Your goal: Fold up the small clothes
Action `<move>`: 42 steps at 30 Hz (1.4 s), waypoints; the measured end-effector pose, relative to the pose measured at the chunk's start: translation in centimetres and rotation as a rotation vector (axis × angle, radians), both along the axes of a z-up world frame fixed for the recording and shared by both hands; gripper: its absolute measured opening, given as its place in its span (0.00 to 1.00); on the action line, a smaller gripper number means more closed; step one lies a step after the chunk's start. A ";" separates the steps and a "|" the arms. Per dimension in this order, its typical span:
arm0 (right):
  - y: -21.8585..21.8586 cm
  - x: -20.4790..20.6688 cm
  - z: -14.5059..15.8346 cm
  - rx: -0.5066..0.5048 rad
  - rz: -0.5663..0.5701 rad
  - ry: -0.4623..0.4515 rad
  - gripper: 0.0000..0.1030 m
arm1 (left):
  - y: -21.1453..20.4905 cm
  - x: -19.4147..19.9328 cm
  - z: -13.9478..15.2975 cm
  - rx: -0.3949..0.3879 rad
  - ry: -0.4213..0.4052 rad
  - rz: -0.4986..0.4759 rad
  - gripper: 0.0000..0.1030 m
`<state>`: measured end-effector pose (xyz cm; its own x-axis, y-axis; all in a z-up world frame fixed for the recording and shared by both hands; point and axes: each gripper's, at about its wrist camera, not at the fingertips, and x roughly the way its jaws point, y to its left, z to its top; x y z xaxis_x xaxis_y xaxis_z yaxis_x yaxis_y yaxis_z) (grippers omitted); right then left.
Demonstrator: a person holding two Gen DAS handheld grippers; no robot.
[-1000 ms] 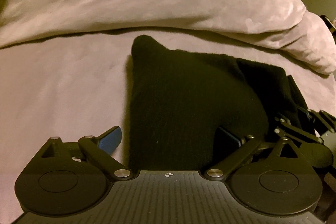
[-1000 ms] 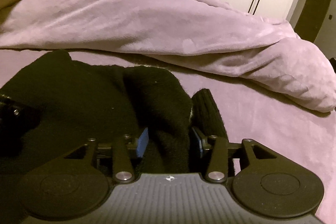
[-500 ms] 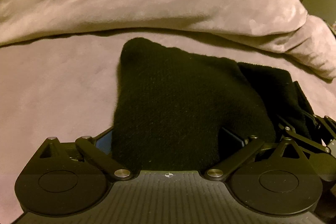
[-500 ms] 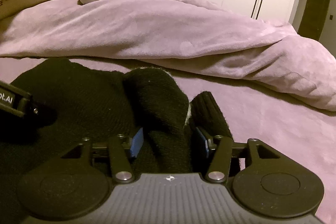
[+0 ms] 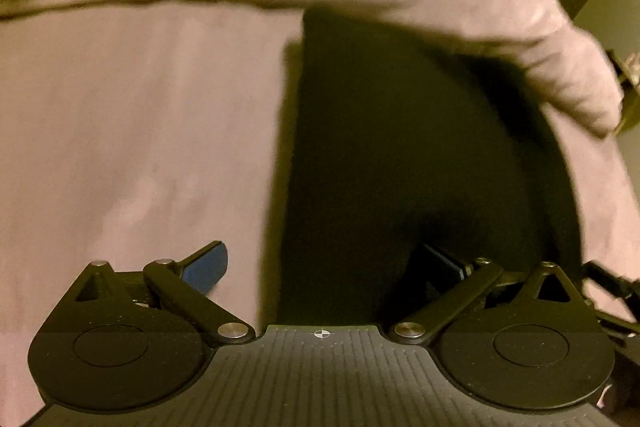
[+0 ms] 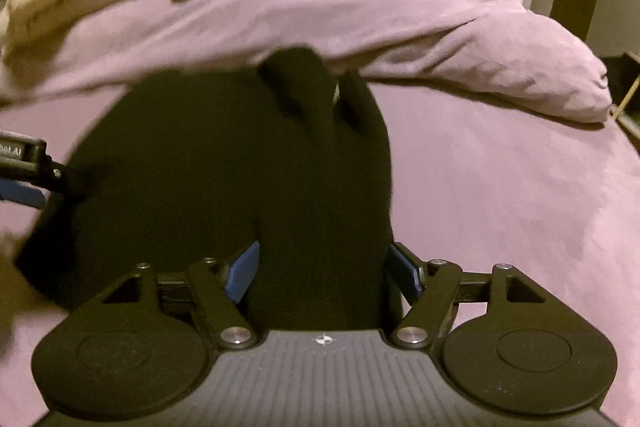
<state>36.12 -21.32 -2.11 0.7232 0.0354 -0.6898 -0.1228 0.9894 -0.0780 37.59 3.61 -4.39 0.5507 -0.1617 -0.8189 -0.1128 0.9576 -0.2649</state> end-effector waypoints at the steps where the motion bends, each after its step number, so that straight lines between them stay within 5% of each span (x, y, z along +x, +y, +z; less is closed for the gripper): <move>1: -0.2 0.1 -0.4 -0.001 -0.007 -0.008 0.75 | -0.2 -0.1 -0.6 0.006 0.005 -0.006 1.00; 5: -0.8 0.9 -1.3 0.007 -0.007 -0.039 0.84 | -0.8 0.0 -1.7 0.028 -0.019 -0.003 1.00; 12: -3.1 -1.5 -0.9 0.067 0.010 -0.077 0.85 | -1.0 -2.8 -2.3 0.051 -0.126 -0.029 1.00; 17: -3.2 -5.5 -0.2 -0.037 -0.010 -0.106 0.87 | -2.1 -6.7 -2.6 0.112 -0.201 -0.059 1.00; 21: -1.7 -11.1 0.8 -0.036 0.017 -0.037 0.95 | -3.0 -11.8 -1.6 0.110 -0.169 -0.064 1.00; 28: 0.9 -20.2 2.2 0.059 0.030 0.095 0.96 | -4.7 -21.1 0.2 0.143 -0.073 -0.057 1.00; 36: 2.4 -19.4 1.8 0.142 -0.058 0.108 0.96 | -6.1 -22.5 -0.3 0.210 -0.067 -0.046 1.00; 42: 2.9 -17.2 1.2 0.089 -0.130 0.146 0.96 | -6.5 -21.5 -0.3 0.265 -0.075 -0.050 1.00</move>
<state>18.96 -18.41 -0.89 0.6185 0.0133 -0.7857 0.0031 0.9998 0.0194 16.08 -2.91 -4.67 0.6077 0.0239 -0.7938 -0.0528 0.9986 -0.0104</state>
